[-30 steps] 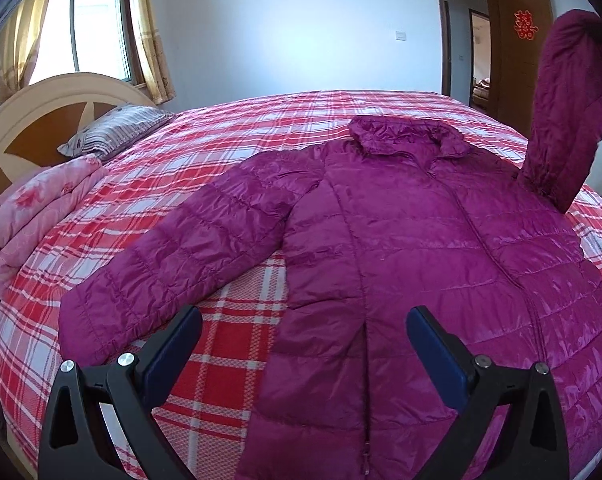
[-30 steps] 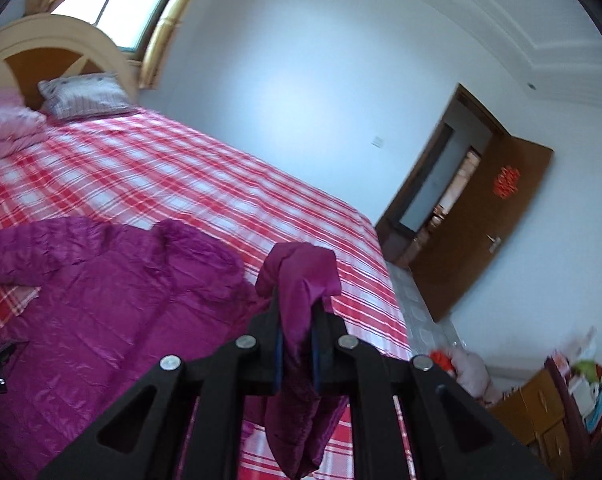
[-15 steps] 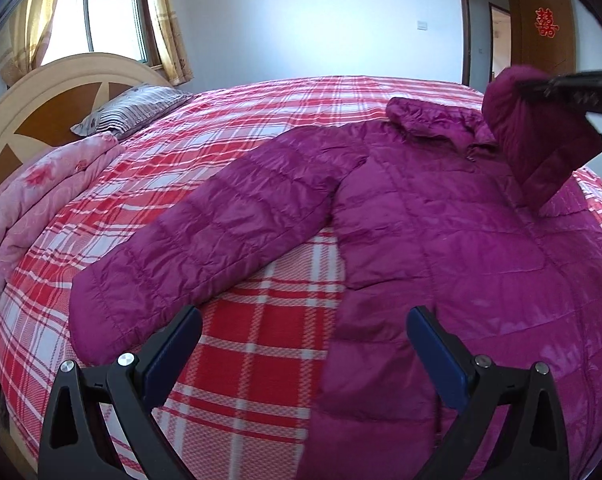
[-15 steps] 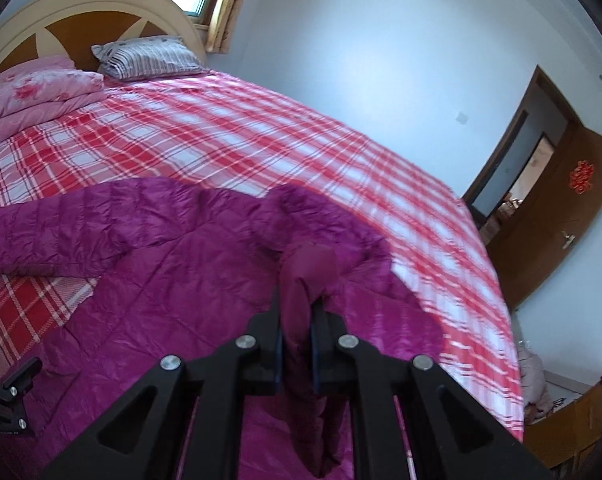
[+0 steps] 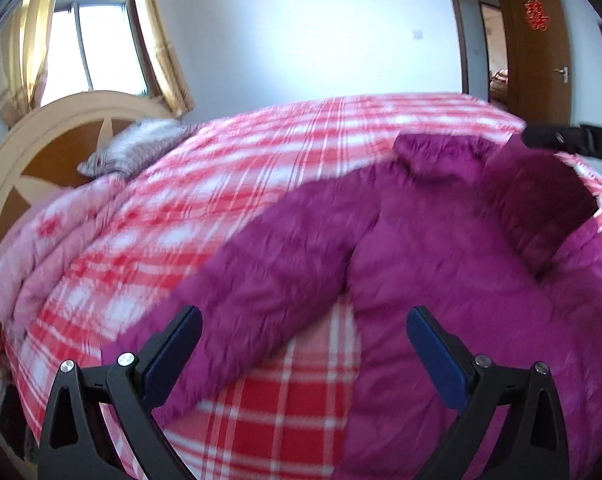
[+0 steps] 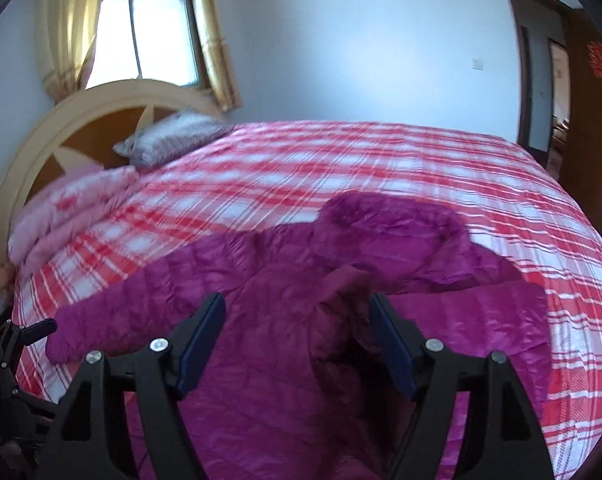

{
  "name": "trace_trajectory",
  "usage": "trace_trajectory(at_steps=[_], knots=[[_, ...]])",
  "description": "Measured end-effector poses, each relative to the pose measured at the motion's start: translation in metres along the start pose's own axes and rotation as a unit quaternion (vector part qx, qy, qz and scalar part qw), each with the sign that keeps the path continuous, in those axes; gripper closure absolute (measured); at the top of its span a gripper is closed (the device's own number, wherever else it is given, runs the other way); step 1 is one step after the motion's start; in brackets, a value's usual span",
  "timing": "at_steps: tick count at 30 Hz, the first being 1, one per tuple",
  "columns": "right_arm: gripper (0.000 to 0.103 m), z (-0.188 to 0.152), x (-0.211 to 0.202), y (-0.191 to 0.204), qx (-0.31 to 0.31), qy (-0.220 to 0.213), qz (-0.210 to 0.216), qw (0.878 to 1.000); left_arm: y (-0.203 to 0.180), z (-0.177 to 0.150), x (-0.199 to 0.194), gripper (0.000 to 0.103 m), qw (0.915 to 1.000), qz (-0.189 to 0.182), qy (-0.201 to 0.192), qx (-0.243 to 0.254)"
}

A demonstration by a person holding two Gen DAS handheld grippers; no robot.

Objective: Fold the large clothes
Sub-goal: 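Lift the sleeve with the right tool and lay it across the jacket body, then open the right tool and withdraw it over the jacket front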

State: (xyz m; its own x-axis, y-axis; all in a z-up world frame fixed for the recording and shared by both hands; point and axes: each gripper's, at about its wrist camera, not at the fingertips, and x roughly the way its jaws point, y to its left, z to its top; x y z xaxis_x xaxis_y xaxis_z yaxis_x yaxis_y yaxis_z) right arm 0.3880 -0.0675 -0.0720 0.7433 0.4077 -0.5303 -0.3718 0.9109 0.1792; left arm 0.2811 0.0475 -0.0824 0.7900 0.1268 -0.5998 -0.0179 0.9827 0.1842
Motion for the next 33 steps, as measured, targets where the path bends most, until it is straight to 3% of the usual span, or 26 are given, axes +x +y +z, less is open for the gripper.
trace_trajectory(at_steps=[3,6,9,12,15,16,22,25,29,33], knots=[[0.021,0.003,-0.020,-0.025,0.033,-0.026,0.007,0.999,-0.010,0.016,-0.004,0.001,0.9999,-0.006,-0.014,-0.001],[0.019,0.010,-0.033,-0.032,0.042,-0.044,0.046,0.997,-0.019,0.023,-0.003,0.001,0.9998,-0.011,-0.013,-0.006],[0.010,0.015,-0.048,-0.031,0.043,-0.074,0.075,0.993,-0.032,0.026,-0.002,0.001,0.9998,-0.019,-0.004,0.004],[0.011,0.018,-0.047,-0.033,0.029,-0.084,0.001,0.996,-0.048,0.036,-0.010,0.001,0.9993,-0.024,-0.021,0.021],[0.034,0.015,-0.032,-0.054,0.045,-0.064,-0.062,0.995,-0.067,0.050,-0.010,0.001,0.9979,-0.041,-0.036,0.035],[0.036,0.014,-0.028,-0.061,0.053,-0.058,-0.076,0.994,-0.074,0.054,-0.005,0.001,0.9976,-0.042,-0.042,0.037],[0.036,-0.002,0.011,-0.106,0.053,-0.041,-0.166,0.984,-0.123,0.064,0.057,0.001,0.9974,-0.020,-0.039,0.057],[0.036,-0.010,0.032,-0.126,0.061,-0.015,-0.179,0.982,-0.146,0.061,0.093,0.001,0.9961,-0.002,-0.022,0.085],[0.037,-0.026,0.054,-0.155,0.083,0.025,-0.183,0.979,-0.155,0.050,0.140,0.001,0.9951,0.019,0.030,0.092],[0.037,-0.042,0.071,-0.170,0.107,0.066,-0.171,0.977,-0.153,0.046,0.157,0.001,0.9947,0.000,0.058,0.085]])
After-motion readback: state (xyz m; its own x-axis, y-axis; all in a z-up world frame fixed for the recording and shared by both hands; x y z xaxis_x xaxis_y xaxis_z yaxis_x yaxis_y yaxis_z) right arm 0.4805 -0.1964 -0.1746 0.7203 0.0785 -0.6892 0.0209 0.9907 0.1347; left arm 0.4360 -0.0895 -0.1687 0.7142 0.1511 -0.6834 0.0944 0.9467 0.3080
